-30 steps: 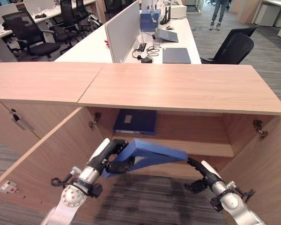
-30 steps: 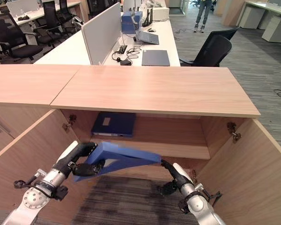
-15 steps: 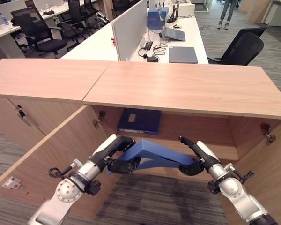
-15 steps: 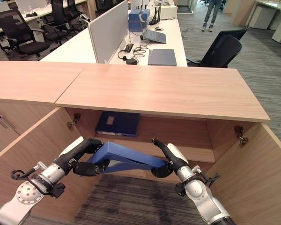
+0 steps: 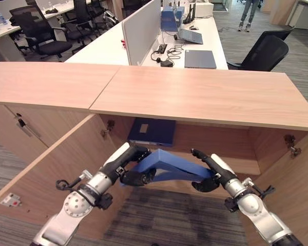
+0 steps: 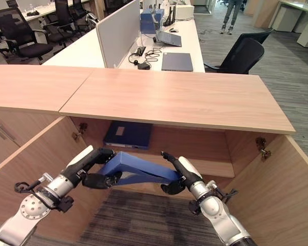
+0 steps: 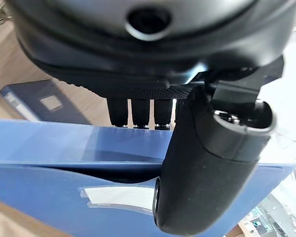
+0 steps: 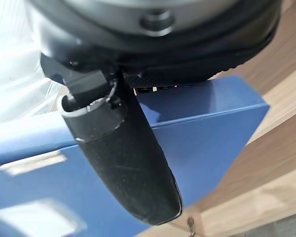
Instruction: Put the empty folder in the office cabinet
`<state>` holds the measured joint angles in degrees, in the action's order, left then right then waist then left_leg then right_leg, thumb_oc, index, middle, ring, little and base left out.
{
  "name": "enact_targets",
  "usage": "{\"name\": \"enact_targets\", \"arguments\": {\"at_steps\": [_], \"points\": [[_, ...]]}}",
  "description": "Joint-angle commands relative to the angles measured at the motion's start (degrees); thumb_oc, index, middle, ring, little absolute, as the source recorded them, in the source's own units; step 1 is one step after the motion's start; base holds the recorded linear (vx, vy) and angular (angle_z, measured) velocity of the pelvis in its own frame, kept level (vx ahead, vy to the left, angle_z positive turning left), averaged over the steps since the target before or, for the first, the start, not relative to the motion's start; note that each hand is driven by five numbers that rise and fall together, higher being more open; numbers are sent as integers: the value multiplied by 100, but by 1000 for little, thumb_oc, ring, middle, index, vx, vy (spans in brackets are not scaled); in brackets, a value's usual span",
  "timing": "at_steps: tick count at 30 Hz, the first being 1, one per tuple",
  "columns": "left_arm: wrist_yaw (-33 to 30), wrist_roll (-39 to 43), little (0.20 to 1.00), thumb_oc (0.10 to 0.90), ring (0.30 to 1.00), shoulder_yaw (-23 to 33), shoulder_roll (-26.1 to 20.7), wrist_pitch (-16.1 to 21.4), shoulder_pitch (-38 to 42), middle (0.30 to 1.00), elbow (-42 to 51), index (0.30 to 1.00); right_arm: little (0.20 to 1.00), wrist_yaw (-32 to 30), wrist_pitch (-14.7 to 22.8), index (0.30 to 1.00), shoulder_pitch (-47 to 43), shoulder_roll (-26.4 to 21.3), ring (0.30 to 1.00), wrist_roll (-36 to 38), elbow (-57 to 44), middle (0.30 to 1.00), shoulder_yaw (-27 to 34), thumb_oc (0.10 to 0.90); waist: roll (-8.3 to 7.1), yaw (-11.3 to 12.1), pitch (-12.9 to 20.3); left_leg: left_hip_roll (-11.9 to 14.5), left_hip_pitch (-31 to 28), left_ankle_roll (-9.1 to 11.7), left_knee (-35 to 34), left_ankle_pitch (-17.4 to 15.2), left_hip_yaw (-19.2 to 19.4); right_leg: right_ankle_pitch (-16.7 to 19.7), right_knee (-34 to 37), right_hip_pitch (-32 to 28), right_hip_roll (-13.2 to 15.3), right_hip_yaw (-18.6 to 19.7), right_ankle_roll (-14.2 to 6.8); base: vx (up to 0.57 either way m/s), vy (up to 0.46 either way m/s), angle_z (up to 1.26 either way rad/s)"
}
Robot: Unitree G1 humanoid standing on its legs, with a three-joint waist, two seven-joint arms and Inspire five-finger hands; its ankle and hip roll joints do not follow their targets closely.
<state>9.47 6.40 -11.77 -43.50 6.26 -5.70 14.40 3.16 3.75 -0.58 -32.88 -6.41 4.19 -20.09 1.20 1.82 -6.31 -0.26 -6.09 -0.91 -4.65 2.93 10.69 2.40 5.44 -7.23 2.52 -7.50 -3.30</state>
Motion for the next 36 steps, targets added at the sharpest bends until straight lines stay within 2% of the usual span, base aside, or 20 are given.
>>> {"name": "enact_targets", "arguments": {"at_steps": [1, 5, 9, 24, 25, 26, 30, 32, 33, 34, 35, 36], "points": [[-158, 738, 300, 400, 300, -35, 159, 755, 1119, 300, 402, 300, 300, 148, 551, 300, -778, -28, 300, 458, -528, 300, -122, 400, -194, -17, 253, -55, -339, 193, -35, -660, -236, -160, -44, -127, 16, -214, -319, 0, 0, 0], [42, 1436, 300, 400, 300, -299, 196, 836, 1433, 300, 685, 300, 300, 306, 569, 300, -1008, 63, 300, 718, -311, 300, -417, 400, -208, -21, 283, -64, -337, 200, -35, -656, -229, -148, -44, -127, 17, -206, -322, 0, 0, 0], [182, 1715, 300, 400, 300, -484, 136, 835, 1559, 300, 765, 300, 300, 426, 566, 300, -1103, 66, 300, 787, -209, 300, -599, 400, -214, -15, 301, -61, -344, 210, -35, -659, -228, -160, -44, -141, 19, -201, -323, 0, 0, 0], [243, 2032, 300, 400, 300, -468, 87, 782, 1377, 300, 680, 300, 300, 253, 538, 300, -690, 265, 300, 943, 171, 300, -398, 400, -202, -25, 311, -64, -352, 218, -35, -653, -238, -170, -44, -155, 24, -230, -332, 0, 0, 0], [212, 1983, 512, 541, 512, -428, 90, 765, 1312, 512, 644, 512, 300, 234, 537, 300, -641, 257, 300, 924, 214, 300, -361, 400, -202, -23, 308, -64, -355, 218, -35, -652, -241, -166, -44, -158, 27, -233, -332, 0, 0, 0], [189, 1905, 900, 800, 900, -416, 90, 754, 1282, 900, 563, 900, 300, 202, 525, 300, -594, 244, 300, 897, 278, 300, -319, 400, -201, -22, 302, -63, -354, 219, -35, -651, -239, -166, -44, -158, 27, -240, -330, 0, 0, 0], [87, 1754, 900, 800, 900, -56, 127, 729, 975, 900, 459, 900, 300, 206, 436, 300, -274, 106, 300, 658, 436, 300, -82, 400, -214, -20, 300, -61, -347, 225, -35, -655, -244, -168, -44, -161, 34, -260, -331, -7, -4, 4], [-71, 1769, 900, 800, 900, 287, 378, 721, 628, 900, 166, 900, 300, 266, 395, 300, -26, -65, 300, 269, 559, 300, 51, 400, -242, -7, 289, -59, -342, 228, -35, -652, -249, -174, -44, -160, 31, -262, -324, -6, -11, 5], [-70, 1768, 900, 800, 900, 292, 385, 723, 618, 900, 168, 900, 300, 267, 396, 300, -21, -71, 300, 264, 556, 300, 47, 400, -235, -11, 293, -59, -343, 228, -35, -653, -249, -174, -44, -161, 31, -261, -324, -7, -9, 4], [-135, 1790, 900, 800, 900, 421, 532, 707, 479, 900, 11, 900, 300, 275, 379, 300, 58, -126, 300, 94, 620, 300, 79, 400, -241, -5, 288, -59, -340, 228, -35, -650, -247, -174, -44, -161, 31, -266, -323, -18, -18, 6], [-313, 1827, 900, 800, 900, 727, 912, 664, 183, 900, -377, 900, 300, 323, 277, 300, 224, -141, 300, -133, 1027, 300, 143, 400, -263, 13, 262, -57, -337, 226, -35, -643, -250, -173, -44, -158, 29, -277, -317, -17, -18, 5], [-313, 1823, 900, 800, 900, 734, 921, 665, 170, 900, -373, 900, 300, 319, 284, 300, 218, -145, 300, -136, 1039, 300, 130, 400, -257, 4, 267, -57, -338, 226, -35, -645, -250, -175, -44, -160, 28, -277, -318, 0, 0, 0]]}}
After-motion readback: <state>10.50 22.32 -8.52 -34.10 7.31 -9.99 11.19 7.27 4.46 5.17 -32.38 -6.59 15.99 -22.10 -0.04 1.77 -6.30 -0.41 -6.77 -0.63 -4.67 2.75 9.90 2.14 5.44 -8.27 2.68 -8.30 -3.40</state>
